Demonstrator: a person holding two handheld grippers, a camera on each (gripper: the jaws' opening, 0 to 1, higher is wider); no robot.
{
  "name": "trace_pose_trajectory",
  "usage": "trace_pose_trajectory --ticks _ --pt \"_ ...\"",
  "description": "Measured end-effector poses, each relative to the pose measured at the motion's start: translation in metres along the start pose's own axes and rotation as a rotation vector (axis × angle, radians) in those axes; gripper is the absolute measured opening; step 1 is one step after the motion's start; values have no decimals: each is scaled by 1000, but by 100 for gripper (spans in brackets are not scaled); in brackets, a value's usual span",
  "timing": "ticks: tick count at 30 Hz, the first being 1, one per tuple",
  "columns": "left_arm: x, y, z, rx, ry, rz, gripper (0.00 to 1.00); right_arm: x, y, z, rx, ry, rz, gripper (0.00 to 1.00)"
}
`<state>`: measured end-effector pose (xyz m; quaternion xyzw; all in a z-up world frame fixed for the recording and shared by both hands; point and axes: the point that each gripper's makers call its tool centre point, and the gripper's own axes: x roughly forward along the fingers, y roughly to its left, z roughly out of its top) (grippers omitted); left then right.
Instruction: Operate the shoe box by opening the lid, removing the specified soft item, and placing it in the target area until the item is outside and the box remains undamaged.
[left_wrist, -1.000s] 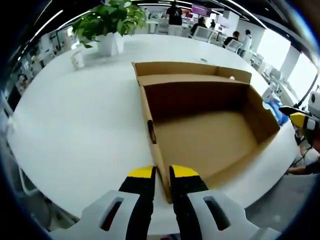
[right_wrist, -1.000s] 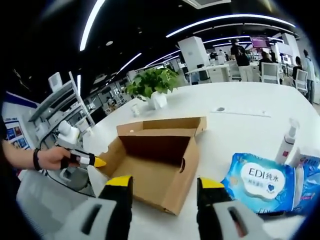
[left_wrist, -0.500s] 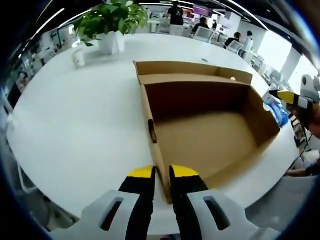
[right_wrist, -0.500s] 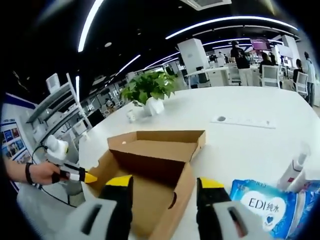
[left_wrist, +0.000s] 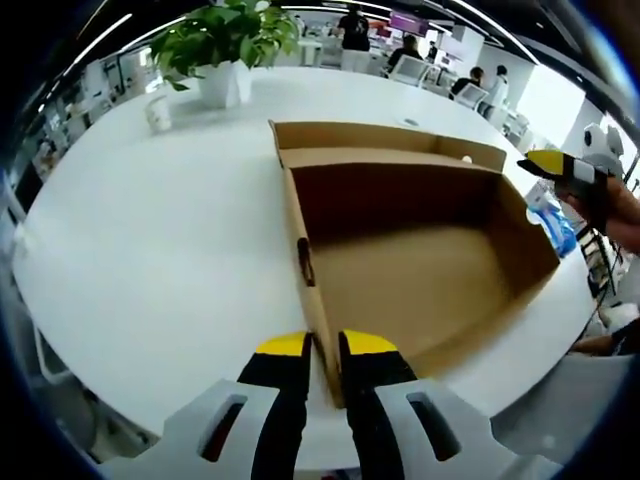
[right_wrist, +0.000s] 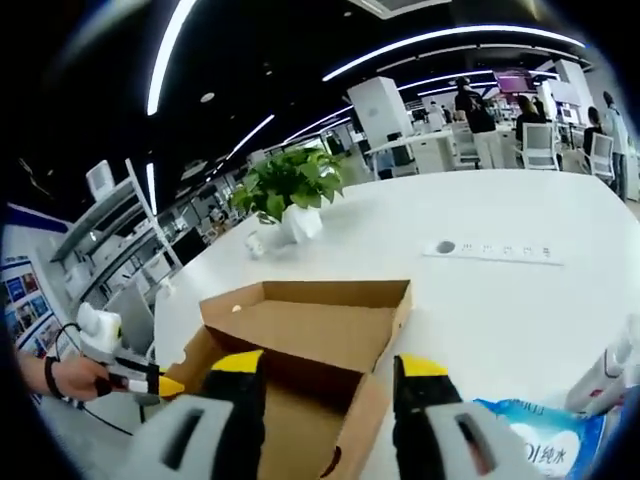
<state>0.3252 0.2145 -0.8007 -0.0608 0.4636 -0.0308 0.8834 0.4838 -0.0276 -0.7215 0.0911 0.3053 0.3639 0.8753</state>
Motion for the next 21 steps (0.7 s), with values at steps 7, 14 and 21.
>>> trace_pose_trajectory --ticks 7,14,21 --pt "0 0 0 -3 -2 -3 10 11 -3 10 30 11 -1 49" --pt "0 0 0 -9 -5 -7 11 22 -3 13 22 28 -2 49" --pt "0 0 0 -8 -4 -5 10 33 -8 13 31 45 -7 49"
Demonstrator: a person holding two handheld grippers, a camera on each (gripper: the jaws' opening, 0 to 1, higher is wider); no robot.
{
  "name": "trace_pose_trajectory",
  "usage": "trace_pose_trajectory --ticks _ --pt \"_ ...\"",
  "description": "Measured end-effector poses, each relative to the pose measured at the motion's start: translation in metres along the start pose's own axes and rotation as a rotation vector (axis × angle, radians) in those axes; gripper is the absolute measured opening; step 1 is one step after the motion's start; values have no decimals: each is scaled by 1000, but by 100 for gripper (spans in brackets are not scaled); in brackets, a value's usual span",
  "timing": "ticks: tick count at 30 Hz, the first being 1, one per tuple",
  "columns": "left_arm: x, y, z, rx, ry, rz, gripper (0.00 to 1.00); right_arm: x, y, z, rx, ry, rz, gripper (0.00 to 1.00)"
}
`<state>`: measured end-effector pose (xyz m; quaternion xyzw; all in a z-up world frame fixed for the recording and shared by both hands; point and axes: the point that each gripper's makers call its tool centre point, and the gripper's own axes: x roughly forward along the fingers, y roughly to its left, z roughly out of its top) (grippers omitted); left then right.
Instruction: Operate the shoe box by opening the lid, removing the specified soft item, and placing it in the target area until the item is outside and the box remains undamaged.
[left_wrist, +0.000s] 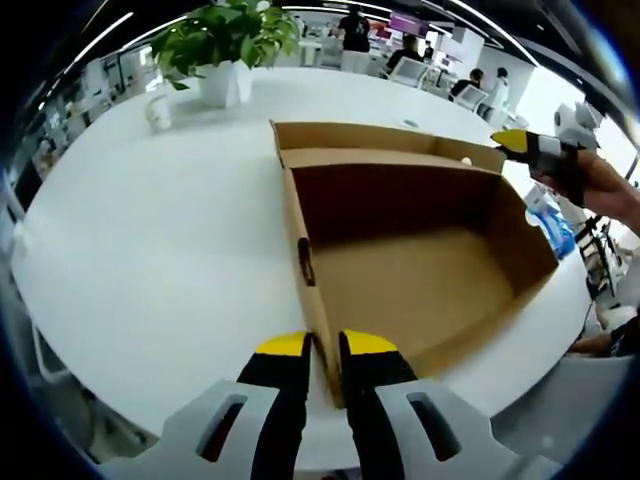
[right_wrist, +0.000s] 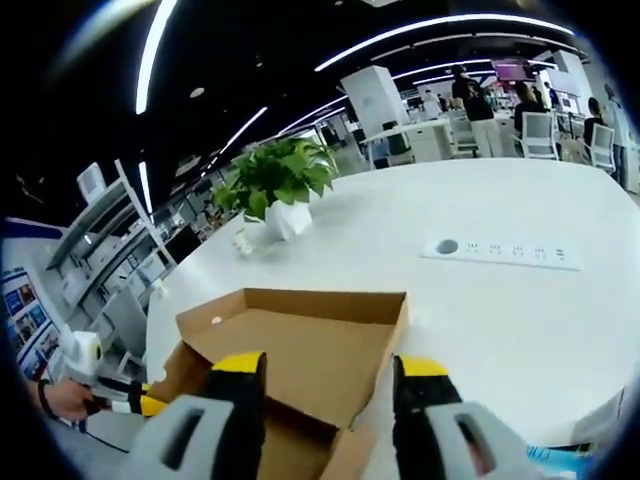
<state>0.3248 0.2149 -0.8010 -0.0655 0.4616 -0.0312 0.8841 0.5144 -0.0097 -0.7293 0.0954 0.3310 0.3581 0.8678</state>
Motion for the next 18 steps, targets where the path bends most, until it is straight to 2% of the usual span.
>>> trace_pose_trajectory --ticks 9,12,18 --pt "0 0 0 -1 0 0 10 9 -4 3 22 18 -9 48" --pt "-1 -1 0 -3 -1 -1 10 21 -19 5 27 26 -8 48" --pt "-1 -2 0 -6 -1 -3 11 36 -34 8 41 32 -10 48"
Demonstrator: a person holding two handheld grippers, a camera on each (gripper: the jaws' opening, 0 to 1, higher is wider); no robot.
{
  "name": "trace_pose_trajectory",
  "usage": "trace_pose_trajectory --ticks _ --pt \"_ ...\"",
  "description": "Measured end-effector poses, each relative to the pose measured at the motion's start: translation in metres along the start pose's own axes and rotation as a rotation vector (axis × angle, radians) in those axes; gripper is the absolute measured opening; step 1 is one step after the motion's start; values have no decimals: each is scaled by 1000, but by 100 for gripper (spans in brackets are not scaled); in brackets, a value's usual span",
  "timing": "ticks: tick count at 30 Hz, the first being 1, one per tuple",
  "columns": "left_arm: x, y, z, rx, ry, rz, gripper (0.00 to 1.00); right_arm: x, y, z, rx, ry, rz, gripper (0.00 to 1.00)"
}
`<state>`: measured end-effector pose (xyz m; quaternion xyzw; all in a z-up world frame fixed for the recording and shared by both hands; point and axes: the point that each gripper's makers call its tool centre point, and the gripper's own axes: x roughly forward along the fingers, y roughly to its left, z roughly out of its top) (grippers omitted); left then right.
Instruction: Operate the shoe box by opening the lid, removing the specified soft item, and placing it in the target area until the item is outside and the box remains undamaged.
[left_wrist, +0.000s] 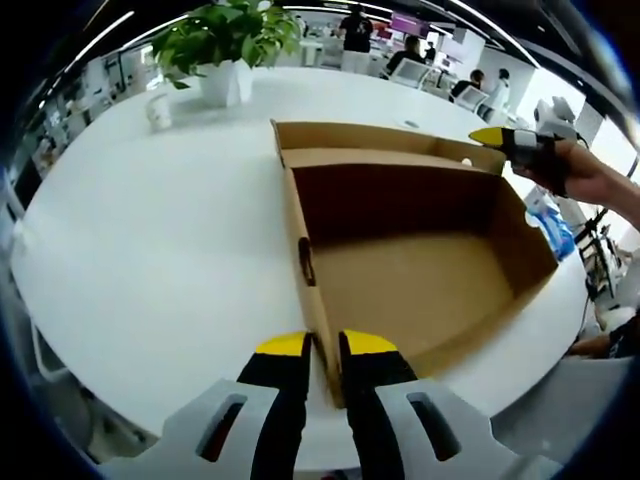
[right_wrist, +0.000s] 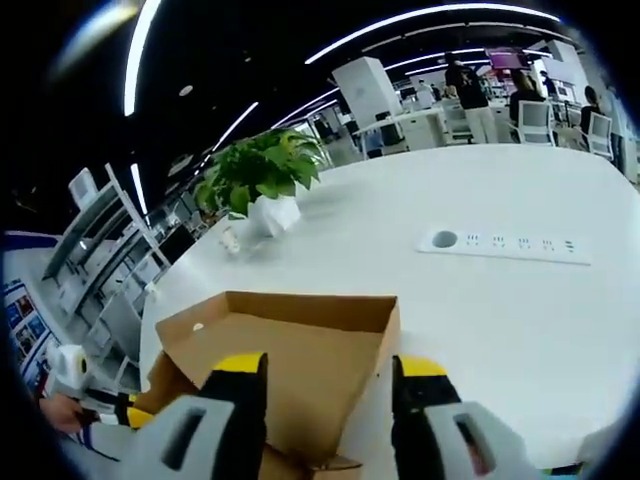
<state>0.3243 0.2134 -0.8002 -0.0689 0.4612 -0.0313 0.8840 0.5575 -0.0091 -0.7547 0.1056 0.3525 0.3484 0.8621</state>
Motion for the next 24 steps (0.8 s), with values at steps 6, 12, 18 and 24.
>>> trace_pose_trajectory --ticks 6,12,18,24 --pt "0 -2 0 -3 0 -1 11 16 -10 2 3 13 -2 47" --pt "1 -1 0 -9 0 -4 11 32 -20 3 23 24 -6 45" --pt "1 -1 0 -10 0 -4 11 40 -22 3 25 42 -15 44" --pt "2 -1 1 -9 0 -5 11 47 -33 2 16 94 -64 39"
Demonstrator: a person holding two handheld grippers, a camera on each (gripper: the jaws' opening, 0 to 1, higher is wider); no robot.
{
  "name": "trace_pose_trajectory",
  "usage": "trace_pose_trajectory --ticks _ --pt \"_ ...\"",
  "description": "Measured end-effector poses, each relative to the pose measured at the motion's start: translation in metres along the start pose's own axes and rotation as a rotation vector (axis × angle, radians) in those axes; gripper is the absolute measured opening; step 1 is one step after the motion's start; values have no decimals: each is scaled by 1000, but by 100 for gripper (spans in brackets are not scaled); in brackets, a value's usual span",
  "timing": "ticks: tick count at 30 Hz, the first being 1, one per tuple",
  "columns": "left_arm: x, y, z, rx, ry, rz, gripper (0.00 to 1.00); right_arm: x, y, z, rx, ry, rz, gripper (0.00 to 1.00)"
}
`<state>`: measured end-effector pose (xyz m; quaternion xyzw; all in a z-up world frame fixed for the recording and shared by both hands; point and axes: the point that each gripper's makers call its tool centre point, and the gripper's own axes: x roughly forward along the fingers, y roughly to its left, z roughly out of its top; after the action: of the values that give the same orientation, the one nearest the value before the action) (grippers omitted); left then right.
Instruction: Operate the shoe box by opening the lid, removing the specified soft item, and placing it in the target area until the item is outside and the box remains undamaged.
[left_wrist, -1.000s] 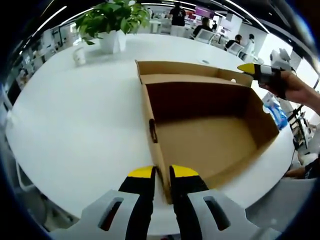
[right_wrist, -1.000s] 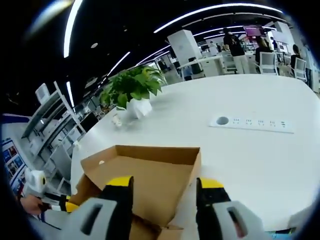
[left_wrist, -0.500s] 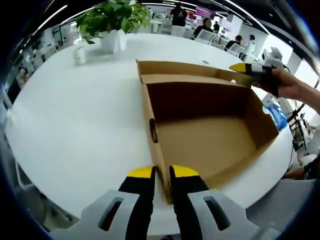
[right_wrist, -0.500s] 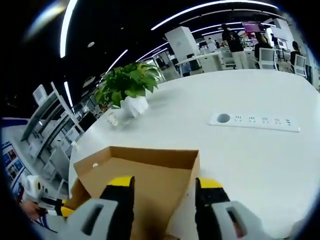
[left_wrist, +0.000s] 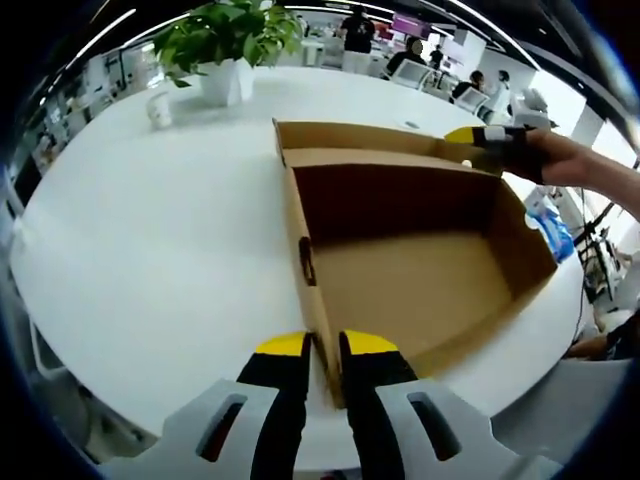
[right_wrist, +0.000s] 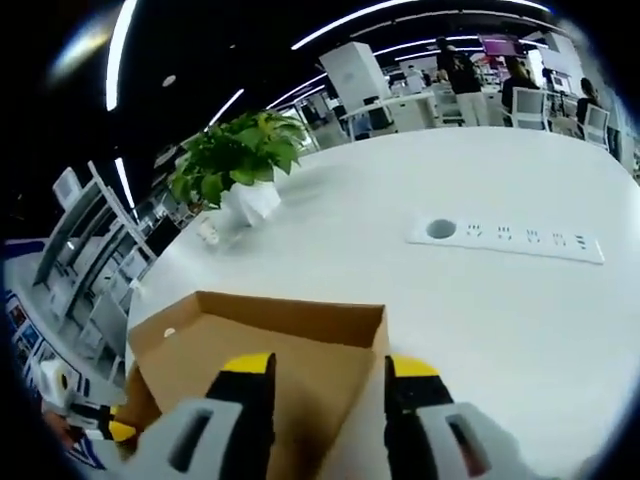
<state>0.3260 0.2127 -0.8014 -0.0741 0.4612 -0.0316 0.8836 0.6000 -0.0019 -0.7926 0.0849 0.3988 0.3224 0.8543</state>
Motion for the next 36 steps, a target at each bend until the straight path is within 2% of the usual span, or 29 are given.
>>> trace_pose_trajectory --ticks 5,8,12,17,23,32,36 --pt "0 0 0 6 4 1 11 3 -6 1 -20 23 -25 34" --pt "0 0 0 9 5 2 11 5 -12 -8 -17 67 -58 30" --pt "0 0 0 6 4 1 11 7 -12 -10 -12 74 -69 28" --pt "0 0 0 0 2 -1 11 6 -6 -11 -18 72 -75 17" --pt "1 1 -1 2 3 0 11 6 -17 -12 -5 82 -112 10" --pt "0 0 -1 2 3 -2 11 0 -21 -6 2 55 -175 4" --pt "1 1 -2 9 5 0 11 -8 -17 1 16 29 -179 2"
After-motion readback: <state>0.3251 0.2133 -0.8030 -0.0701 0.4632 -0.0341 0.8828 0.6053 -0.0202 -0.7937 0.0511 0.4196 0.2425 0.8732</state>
